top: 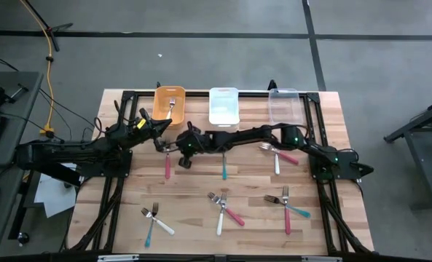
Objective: Sort silverware by color (type)
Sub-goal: Put the top left blue fork into the transparent bin
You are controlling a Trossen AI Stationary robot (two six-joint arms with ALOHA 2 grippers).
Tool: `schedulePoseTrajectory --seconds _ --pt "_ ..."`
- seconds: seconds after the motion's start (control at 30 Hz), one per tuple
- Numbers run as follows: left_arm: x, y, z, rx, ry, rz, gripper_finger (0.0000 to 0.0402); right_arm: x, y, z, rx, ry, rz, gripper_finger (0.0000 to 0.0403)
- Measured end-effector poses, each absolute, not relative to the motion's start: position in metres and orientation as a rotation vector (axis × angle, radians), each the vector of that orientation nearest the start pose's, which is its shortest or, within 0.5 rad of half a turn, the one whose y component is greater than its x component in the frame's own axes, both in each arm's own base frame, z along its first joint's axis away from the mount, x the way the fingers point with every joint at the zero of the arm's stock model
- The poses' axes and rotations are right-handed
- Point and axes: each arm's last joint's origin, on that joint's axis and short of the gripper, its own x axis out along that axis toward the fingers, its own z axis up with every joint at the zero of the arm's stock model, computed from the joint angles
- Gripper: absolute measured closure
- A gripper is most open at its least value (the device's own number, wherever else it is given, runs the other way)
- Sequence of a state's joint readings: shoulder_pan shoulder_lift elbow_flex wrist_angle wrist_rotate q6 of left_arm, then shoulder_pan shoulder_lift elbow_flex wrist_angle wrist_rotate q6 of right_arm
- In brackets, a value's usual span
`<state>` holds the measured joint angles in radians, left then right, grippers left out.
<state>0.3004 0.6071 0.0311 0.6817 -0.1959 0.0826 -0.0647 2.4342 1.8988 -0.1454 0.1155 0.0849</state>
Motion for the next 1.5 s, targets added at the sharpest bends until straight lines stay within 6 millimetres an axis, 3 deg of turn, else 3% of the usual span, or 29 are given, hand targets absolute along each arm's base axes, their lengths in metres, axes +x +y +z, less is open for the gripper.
schedulePoseTrajectory --seconds 0.27,0.4,0.6,0.73,0.93,1.17,1.33,1.5 --pt "0.129 0.046 0.181 0.087 -0.084 0.511 0.0401 0.511 -0.040 0.184 -0.055 0.813 -0.305 0.0390" --pt "0.129 0.046 0.181 0.091 -0.086 0.517 0.0401 0.498 -0.041 0.190 -0.098 0.919 -0.364 0.0390" --pt "0.129 0.046 0.182 0.092 -0.088 0.521 0.0401 0.469 -0.035 0.201 -0.118 0.894 -0.453 0.0390" --pt "0.129 0.046 0.182 0.092 -0.088 0.521 0.0401 0.434 -0.028 0.209 -0.065 0.801 -0.471 0.0390" --pt "0.129 0.046 0.182 0.089 -0.088 0.521 0.0401 0.361 -0.019 0.234 0.014 0.648 -0.574 0.0390" --pt "0.129 0.046 0.181 0.085 -0.089 0.521 0.0401 0.264 -0.036 0.262 0.053 0.653 -0.786 0.0390" --pt "0.129 0.046 0.182 0.082 -0.090 0.520 0.0401 0.206 -0.065 0.254 0.114 0.732 -0.962 0.0390" --pt "0.129 0.046 0.181 0.067 -0.087 0.519 0.0401 0.173 -0.091 0.229 0.184 0.798 -0.991 0.0390"
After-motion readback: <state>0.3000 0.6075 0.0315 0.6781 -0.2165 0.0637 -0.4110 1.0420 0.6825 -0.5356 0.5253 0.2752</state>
